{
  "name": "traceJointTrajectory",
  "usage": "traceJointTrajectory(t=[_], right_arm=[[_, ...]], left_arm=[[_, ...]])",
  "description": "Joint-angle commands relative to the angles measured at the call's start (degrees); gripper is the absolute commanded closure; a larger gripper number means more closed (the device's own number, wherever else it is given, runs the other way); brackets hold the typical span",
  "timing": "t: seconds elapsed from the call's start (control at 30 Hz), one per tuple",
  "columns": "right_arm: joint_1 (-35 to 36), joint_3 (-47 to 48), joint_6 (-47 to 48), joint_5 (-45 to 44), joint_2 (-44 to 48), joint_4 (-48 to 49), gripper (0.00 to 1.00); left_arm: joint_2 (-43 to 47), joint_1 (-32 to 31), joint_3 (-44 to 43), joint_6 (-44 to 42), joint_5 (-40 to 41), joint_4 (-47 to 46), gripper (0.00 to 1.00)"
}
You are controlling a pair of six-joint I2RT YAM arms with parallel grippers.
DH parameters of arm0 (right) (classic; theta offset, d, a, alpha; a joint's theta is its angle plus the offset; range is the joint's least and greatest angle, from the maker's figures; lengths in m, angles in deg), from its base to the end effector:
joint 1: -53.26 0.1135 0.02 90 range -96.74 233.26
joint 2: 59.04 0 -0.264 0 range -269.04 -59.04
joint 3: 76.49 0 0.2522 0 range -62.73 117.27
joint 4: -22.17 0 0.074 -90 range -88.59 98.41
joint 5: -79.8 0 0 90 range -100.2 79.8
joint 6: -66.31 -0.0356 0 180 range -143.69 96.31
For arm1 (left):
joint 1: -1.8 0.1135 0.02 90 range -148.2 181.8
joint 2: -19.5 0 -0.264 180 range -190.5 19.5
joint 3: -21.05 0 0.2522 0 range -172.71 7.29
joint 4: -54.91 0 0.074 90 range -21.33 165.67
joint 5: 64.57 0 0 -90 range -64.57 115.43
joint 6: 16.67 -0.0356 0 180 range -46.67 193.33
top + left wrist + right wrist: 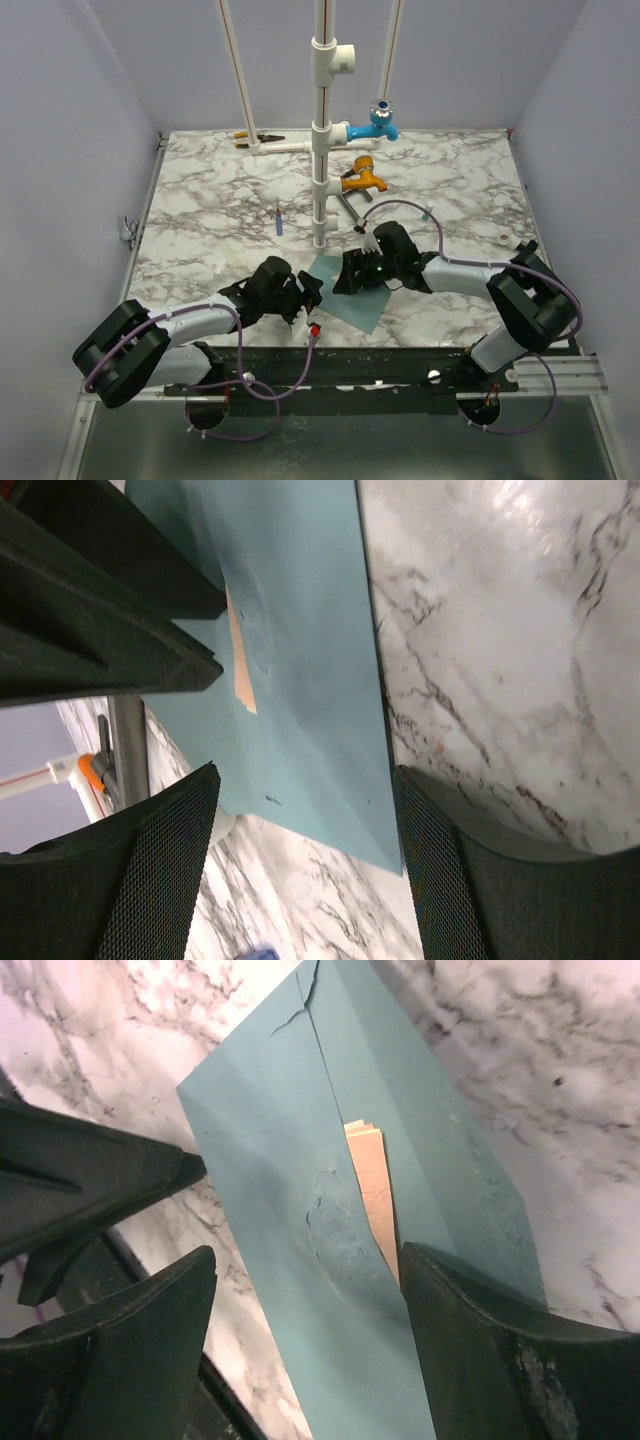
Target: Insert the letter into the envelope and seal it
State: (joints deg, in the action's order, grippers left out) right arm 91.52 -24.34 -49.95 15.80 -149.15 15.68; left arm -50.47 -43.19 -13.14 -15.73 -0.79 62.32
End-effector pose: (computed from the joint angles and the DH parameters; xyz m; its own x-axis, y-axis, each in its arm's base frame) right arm 0.2220 0.1949 0.1481 -0.8481 -0.1624 -0.5044 -0.4762 0.6510 0.5911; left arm 0.1384 -0.1606 0.1416 0.8540 0.4146 -0.3143 0.4981 -0.4771 0.7240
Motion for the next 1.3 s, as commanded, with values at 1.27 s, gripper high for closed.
traceJointTrajectory(t=[1.27], right_arm=[[7.4, -13.1, 11.6, 5.9, -1.6, 28.0, 0.30]], left_arm=[[-0.2, 7.7, 1.9, -9.2, -7.1, 0.1, 0.26]])
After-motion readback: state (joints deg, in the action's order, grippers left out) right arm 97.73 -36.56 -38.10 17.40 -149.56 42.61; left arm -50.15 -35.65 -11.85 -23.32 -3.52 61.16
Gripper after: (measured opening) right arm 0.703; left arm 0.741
